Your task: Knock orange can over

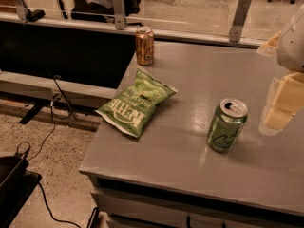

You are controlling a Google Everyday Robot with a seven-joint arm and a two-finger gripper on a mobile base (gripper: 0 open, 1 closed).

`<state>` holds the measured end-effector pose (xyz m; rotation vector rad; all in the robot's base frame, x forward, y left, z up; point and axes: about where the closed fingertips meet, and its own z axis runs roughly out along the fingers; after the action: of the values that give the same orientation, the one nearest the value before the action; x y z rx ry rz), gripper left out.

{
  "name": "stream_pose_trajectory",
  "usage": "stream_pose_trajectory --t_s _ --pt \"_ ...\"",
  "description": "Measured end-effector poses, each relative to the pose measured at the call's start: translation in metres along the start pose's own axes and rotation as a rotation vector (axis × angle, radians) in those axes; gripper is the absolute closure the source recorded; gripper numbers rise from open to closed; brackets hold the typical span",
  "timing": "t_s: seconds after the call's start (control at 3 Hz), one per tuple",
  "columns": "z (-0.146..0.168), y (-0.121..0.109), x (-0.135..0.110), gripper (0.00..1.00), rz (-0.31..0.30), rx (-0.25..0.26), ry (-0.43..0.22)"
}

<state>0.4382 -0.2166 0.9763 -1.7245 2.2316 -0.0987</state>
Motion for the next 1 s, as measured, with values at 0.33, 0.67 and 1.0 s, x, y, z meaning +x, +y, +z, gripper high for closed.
stream_pose_trajectory --t_s 0.33,0.67,1.0 --pt "-0.002 -0.007 -0.003 0.00 -0.011 0.019 -0.009" --pt "-0.008 -0.041 -0.024 0.00 -0.059 0.072 -0.049" --pt "-0.006 -0.085 -0.061 0.00 -0.126 0.116 -0.152"
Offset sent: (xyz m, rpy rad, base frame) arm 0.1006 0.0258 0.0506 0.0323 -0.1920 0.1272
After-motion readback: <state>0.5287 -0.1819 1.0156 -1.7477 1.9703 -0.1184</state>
